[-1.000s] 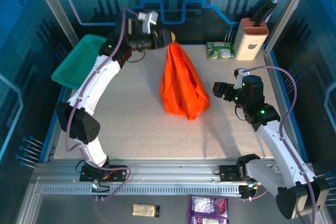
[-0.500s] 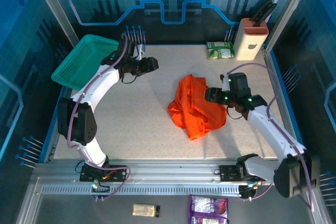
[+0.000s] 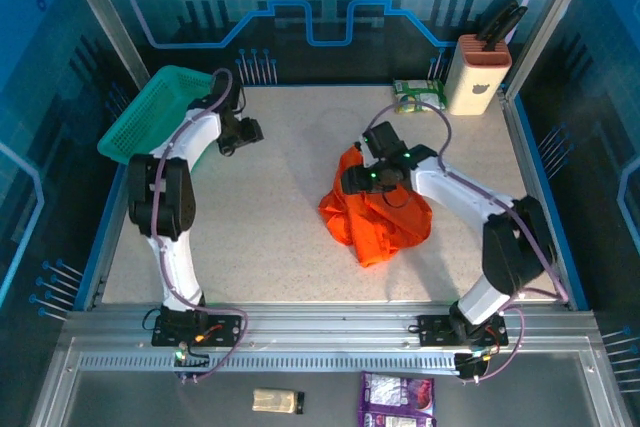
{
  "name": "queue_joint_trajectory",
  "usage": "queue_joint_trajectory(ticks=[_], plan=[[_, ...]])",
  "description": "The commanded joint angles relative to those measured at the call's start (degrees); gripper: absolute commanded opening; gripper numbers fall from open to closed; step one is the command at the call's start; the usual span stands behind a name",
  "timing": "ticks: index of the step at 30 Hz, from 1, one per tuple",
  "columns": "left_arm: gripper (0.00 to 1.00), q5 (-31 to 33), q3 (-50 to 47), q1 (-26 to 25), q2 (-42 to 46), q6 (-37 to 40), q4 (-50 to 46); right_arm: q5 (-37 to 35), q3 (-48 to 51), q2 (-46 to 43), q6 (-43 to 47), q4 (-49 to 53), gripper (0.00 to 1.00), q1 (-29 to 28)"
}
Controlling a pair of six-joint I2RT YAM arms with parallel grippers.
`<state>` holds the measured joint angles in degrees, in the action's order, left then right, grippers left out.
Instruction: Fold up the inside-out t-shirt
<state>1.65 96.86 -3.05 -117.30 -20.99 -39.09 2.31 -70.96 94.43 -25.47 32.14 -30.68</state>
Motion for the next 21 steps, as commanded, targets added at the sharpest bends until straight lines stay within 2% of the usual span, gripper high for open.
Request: queue_joint_trajectory(ticks=[1, 6, 10, 14, 16, 20, 21], plan=[[0.61, 2.9, 7.3, 2.4, -5.4, 1.3, -2.8, -4.5, -5.8, 5.3, -0.5, 5.8, 0.63, -1.7], [0.61, 4.1, 21.0, 3.7, -16.4, 2.0, -6.1, -13.8, -12.7, 11.9, -0.2, 9.5, 0.57, -2.5], [0.61, 6.2, 33.0, 5.3, -24.9, 3.1, -10.6, -13.5, -14.5, 14.2, -0.5, 8.7, 0.56, -1.9], [0.62, 6.4, 44.8, 7.5, -32.5, 2.4, -16.0, -11.5, -17.2, 17.2, -0.6, 9.4, 0.48, -1.8], [0.62, 5.3, 46.8, 8.3, -33.5, 1.1, -16.0, -10.7, -18.2, 17.7, -0.6, 9.6, 0.36, -1.8], [0.61, -0.8, 46.3, 8.6, -32.0, -1.1, -13.3, -11.0, -20.4, 16.1, -0.2, 10.2, 0.01, -1.8], [0.6, -4.1, 45.2, 8.5, -30.8, -1.5, -11.8, -11.6, -21.3, 15.1, -0.1, 10.4, 0.0, -1.8]])
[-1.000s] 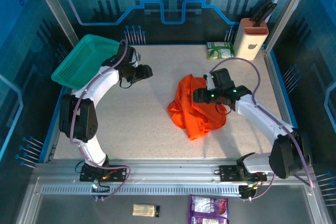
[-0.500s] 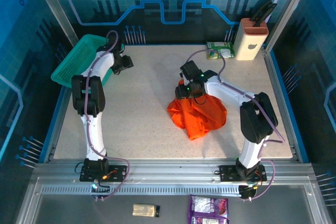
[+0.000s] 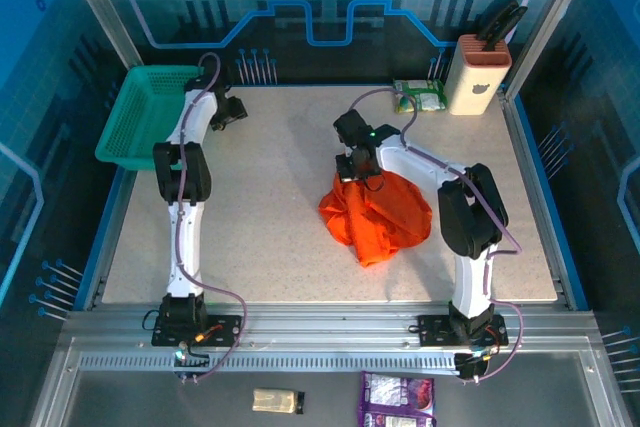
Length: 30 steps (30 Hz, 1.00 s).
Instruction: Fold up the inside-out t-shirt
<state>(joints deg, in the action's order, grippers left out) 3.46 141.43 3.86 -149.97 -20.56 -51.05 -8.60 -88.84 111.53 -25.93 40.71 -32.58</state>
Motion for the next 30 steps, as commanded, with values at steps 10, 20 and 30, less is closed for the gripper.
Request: queue_joint_trajectory(ticks=[10, 20, 30], plan=[[0.6, -25.5, -28.8, -2.0, 28.5, -10.1, 20.9, 3.5, -22.6, -9.5, 6.7, 5.0, 0.0, -0.8], [0.6, -24.0, -45.9, -1.8, 52.8, -10.0, 24.9, 5.6, -51.4, -10.4, 15.4, 6.2, 0.0, -3.7], [0.61, -23.9, -52.9, -3.8, 61.7, -7.3, 21.8, -1.5, -10.0, -34.1, 9.5, -4.1, 0.0, 7.9]])
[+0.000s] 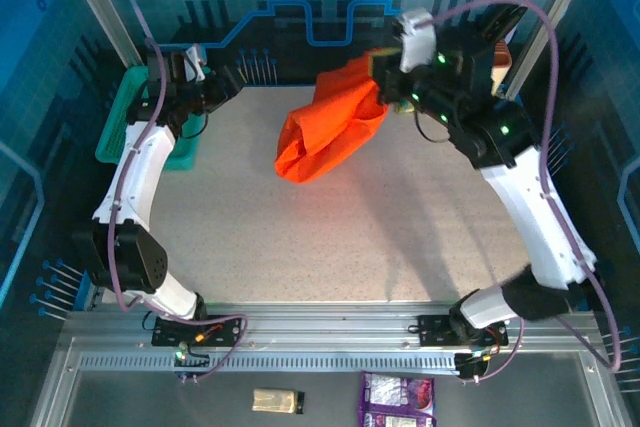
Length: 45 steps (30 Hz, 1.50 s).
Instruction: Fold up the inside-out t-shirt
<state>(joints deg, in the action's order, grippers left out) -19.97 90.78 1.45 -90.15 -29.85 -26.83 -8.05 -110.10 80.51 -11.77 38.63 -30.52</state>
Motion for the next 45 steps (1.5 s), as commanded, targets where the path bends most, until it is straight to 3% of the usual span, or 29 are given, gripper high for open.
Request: queue_joint_trajectory(ticks=[1, 3, 5, 7, 12, 15, 18, 22, 26, 32, 34, 36, 39, 41, 45], plan=[[0.6, -0.4, -2.8, -2.2, 2.1, 2.7, -3.0, -0.8, 16.8, -4.6, -7.0, -2.3, 0.0, 8.6], [0.61, -0.3, -4.3, -4.7, 2.2, 3.9, -4.0, 1.5, 27.7, -6.4, -10.1, -2.5, 0.0, 13.9], [0.6, -0.2, -6.7, -7.8, 1.6, 4.9, -4.2, 3.1, 34.8, -4.9, -12.3, 0.9, 0.17, 18.4], [0.6, -0.1, -8.7, -10.4, 0.8, 4.8, -4.8, 3.9, 39.6, -3.8, -13.1, 3.6, 0.23, 20.8], [0.6, 1.9, -13.6, -17.7, -0.2, 4.8, -6.2, 4.5, 51.4, -9.4, -14.0, -1.3, 0.38, 20.9], [0.59, 4.4, -15.6, -22.4, -0.4, 4.9, -8.0, 7.4, 52.8, -8.7, -14.0, -0.5, 0.4, 20.5], [0.55, 7.0, -17.1, -27.6, -0.9, 4.9, -10.3, 10.7, 53.4, -6.9, -13.3, 0.3, 0.42, 17.2], [0.47, 7.6, -19.7, -34.7, -1.8, 4.6, -12.0, 9.4, 54.6, -4.4, -12.6, -0.3, 0.5, 7.0], [0.49, 11.1, -22.5, -39.2, -4.4, 4.6, -12.3, 6.7, 54.7, 1.7, -11.5, -0.4, 0.57, -0.4], [0.58, 12.6, -23.3, -41.2, -10.1, 3.5, -12.1, 0.3, 53.1, 10.5, -10.8, 0.2, 0.59, -5.7], [0.58, 13.1, -23.5, -41.6, -12.0, 3.5, -11.8, -0.1, 52.7, 12.6, -10.8, -0.5, 0.58, -6.1], [0.58, 13.5, -23.6, -41.8, -13.6, 3.8, -11.6, -1.0, 52.2, 14.1, -11.1, -0.6, 0.49, -6.5], [0.52, 15.4, -24.2, -41.9, -14.8, 3.9, -12.1, -3.4, 50.3, 14.1, -11.6, 1.3, 0.19, -8.2], [0.43, 17.6, -25.3, -41.9, -14.4, 3.9, -12.3, -4.3, 48.2, 12.1, -11.8, 3.2, 0.01, -9.4], [0.13, 23.0, -27.5, -41.8, -11.2, 4.0, -12.6, 0.0, 43.4, 7.5, -11.8, 5.7, 0.0, -9.7]])
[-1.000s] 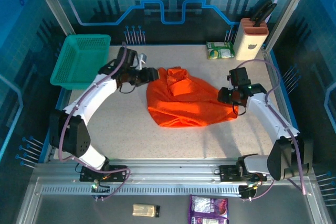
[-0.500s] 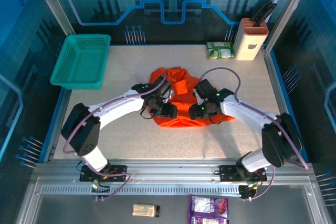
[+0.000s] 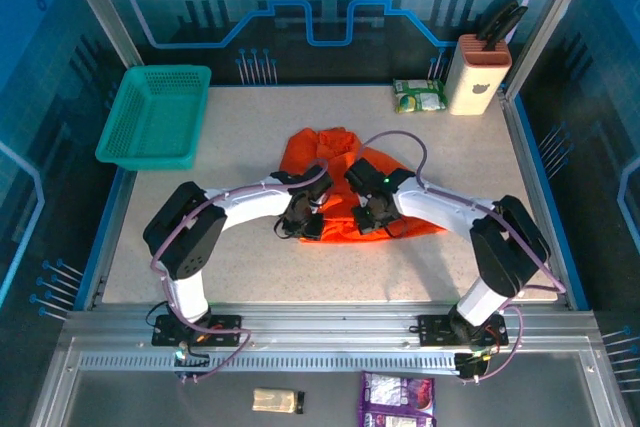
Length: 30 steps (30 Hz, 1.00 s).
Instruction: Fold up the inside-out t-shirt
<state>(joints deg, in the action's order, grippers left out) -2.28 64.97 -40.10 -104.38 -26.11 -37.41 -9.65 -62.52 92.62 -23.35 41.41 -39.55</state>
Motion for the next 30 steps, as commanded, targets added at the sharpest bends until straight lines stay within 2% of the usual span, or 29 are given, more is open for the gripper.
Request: queue_joint_trajectory(ticks=[1, 4, 10, 15, 17, 19, 23, 30], plan=[[0.08, 6.9, -2.5, 0.0, 4.8, 0.1, -2.2, 2.3, -5.7, -5.7, -0.1, 3.7, 0.0, -0.7], [0.0, 10.0, -5.5, 1.5, 11.3, -0.9, -1.9, 4.6, -10.0, -8.3, 0.5, 5.2, 0.0, -0.1], [0.0, 13.5, -8.1, 6.8, 24.2, -0.8, -5.0, 11.7, -15.1, -9.0, 2.0, 3.5, 0.0, 7.2], [0.0, 6.1, -8.5, 12.4, 28.9, 2.3, -4.1, 17.8, -18.7, -1.7, 2.3, 0.5, 0.0, 15.9], [0.0, 0.4, -8.6, 14.8, 28.2, 3.5, -2.0, 18.8, -20.8, 3.6, 2.2, 0.6, 0.01, 18.2], [0.0, -4.1, -7.7, 16.2, 25.9, 3.8, -0.1, 16.1, -23.6, 8.5, 2.4, 2.5, 0.13, 19.2], [0.0, -8.7, -3.8, 16.7, 19.4, 3.6, 2.2, 7.4, -25.8, 12.5, 3.2, 6.1, 0.22, 18.4], [0.0, -10.8, -0.7, 16.9, 14.0, 2.2, 4.0, -2.1, -15.0, 1.9, 4.5, 2.3, 0.38, 12.5]])
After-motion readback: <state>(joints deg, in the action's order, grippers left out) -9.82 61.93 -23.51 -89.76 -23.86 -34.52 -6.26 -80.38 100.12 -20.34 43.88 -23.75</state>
